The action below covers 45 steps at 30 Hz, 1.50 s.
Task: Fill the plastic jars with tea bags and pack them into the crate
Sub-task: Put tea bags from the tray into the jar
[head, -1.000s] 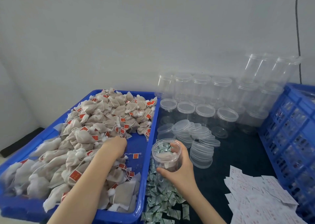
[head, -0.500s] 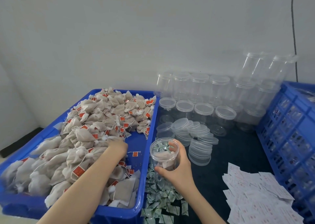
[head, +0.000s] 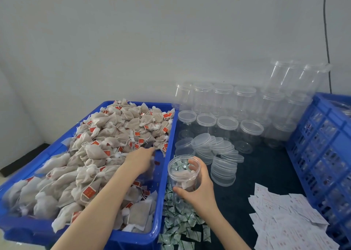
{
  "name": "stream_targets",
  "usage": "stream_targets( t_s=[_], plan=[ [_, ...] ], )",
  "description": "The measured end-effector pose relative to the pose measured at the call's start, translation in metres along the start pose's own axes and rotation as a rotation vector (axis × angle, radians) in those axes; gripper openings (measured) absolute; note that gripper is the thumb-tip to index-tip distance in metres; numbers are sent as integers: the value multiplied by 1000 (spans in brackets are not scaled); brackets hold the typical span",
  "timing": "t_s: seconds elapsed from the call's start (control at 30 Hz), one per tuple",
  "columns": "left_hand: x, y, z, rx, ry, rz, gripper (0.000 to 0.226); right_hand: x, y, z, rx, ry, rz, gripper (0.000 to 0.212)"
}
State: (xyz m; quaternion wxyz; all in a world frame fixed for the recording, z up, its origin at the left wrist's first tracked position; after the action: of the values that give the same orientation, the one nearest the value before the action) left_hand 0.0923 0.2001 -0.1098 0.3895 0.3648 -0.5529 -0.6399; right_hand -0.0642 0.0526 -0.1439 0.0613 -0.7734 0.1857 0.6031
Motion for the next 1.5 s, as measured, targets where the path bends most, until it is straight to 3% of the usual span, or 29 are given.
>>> stream_targets(
  t_s=[0.07, 0.13, 0.3, 0.37, 0.43, 0.57, 0.67, 0.73, 0.87, 1.0, 1.07, 1.17, 1.23, 1.3, 1.43, 1.5],
  plan=[
    [10, 14, 4, 95, -17, 87, 26, 1, -2, 0, 1, -6, -4, 87],
    [18, 32, 12, 299, -59, 212, 22, 3, -3, 0, 6, -16, -16, 89],
    [34, 68, 53, 889, -371, 469, 20, 8, -5, -2, 8, -32, -7, 90],
    [39, 74, 63, 980, -463, 543, 20, 8, -5, -3, 11, -29, 1, 88],
    [44, 75, 65, 921, -541, 670, 21, 8, -5, -4, 14, -18, 9, 86],
    [59, 60, 58, 564, -533, 798, 21, 6, -4, -6, 27, 3, 29, 85],
    [68, 46, 53, 403, -495, 603, 20, 8, -4, -5, 24, -1, 17, 90],
    [73, 41, 50, 320, -519, 486, 4, 11, -4, -5, 13, -5, 10, 94],
    [76, 30, 40, 182, -532, 325, 21, 14, -4, -4, 16, -19, 16, 95],
    [83, 27, 41, 158, -605, 231, 22, 14, -5, -2, 24, -6, 26, 93],
    [81, 31, 43, 173, -600, 329, 19, 13, -5, -2, 32, 5, 22, 90],
    [58, 49, 34, 362, -476, 634, 14, 12, -2, -4, 59, 12, 7, 83],
    [31, 55, 20, 510, -293, 681, 13, 11, 0, -6, 66, -1, -18, 82],
    [4, 46, 4, 504, -85, 407, 22, 10, 1, -7, 72, -4, -38, 85],
    [-34, -11, -10, -54, 191, -195, 36, 8, 1, -8, 72, 9, -26, 87],
    [-39, -23, -11, -119, 197, -308, 36, 8, 0, -7, 70, 10, -25, 87]
  ],
)
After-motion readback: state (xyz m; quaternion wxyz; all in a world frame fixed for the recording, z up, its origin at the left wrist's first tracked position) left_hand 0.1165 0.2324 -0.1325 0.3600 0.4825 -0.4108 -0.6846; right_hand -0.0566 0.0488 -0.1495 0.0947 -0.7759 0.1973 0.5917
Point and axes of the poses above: each hand's wrist, its own z-axis away from the middle knuckle, its own y-axis out of the back of the hand, x = y × z, the point moved 5 cm from there along -z, towards the middle knuckle, and after that the axes turned 1 degree about -z, right-handed, at the moved point
